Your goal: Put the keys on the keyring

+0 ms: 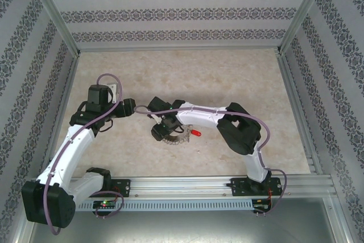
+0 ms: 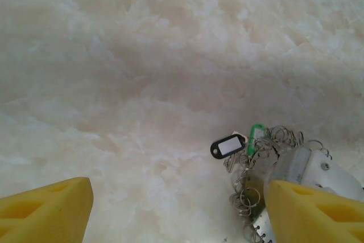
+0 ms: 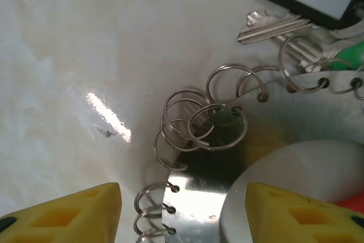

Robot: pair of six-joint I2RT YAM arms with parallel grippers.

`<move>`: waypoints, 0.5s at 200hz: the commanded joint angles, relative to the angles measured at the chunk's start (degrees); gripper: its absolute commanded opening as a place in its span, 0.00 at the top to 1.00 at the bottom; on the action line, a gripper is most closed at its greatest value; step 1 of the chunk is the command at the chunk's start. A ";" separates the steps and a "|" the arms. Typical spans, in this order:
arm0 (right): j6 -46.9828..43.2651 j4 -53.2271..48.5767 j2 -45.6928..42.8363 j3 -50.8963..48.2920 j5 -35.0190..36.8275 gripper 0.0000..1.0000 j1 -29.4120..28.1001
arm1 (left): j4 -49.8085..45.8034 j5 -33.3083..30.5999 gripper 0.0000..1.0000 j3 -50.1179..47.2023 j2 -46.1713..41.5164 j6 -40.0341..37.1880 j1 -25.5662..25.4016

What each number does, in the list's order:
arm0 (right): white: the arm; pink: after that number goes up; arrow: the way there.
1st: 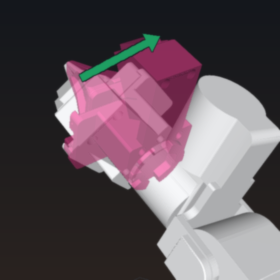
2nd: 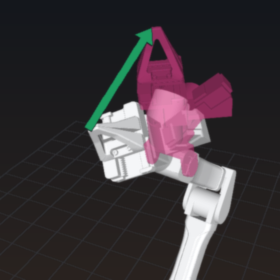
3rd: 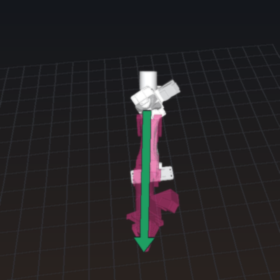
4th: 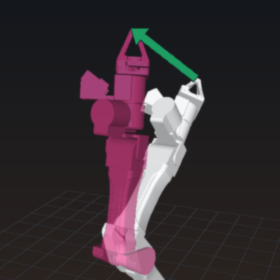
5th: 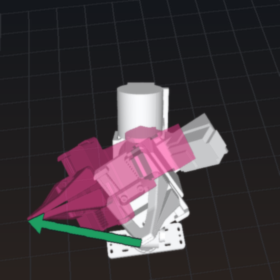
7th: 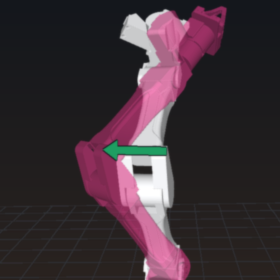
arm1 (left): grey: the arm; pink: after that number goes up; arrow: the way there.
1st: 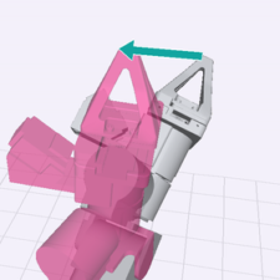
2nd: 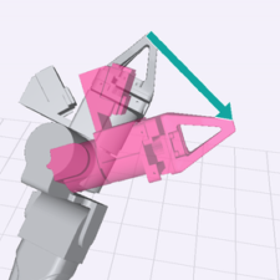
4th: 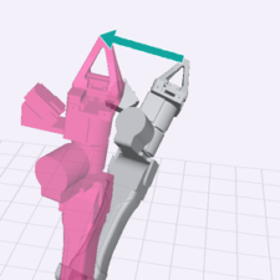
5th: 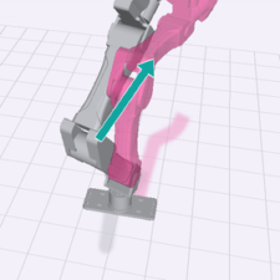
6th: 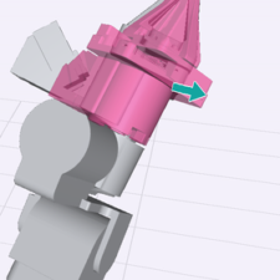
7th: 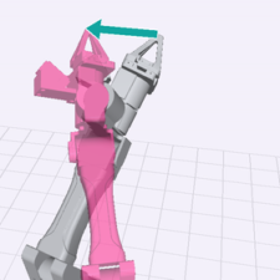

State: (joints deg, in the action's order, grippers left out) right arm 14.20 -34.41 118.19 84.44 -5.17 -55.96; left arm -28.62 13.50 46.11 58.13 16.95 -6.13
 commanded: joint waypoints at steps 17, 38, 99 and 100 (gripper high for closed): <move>4.44 -7.02 4.21 3.74 7.19 0.40 -1.65 | -0.91 1.05 0.20 -0.78 -0.74 1.28 0.92; 4.09 -7.54 5.57 4.36 6.48 0.44 -1.60 | -0.64 1.05 0.20 -0.76 -0.65 1.02 0.95; 3.39 -6.31 1.77 3.27 4.54 0.61 -0.69 | -0.21 1.32 0.20 -1.08 -0.69 0.91 0.95; 3.39 -6.25 1.64 3.27 4.46 0.62 -0.66 | -0.21 1.29 0.20 -1.05 -0.67 0.90 0.95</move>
State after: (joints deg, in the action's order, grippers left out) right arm 17.06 -39.46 121.54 88.38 0.34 -57.21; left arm -28.95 14.35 45.65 58.13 17.21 -5.87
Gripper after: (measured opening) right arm 0.401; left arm 0.797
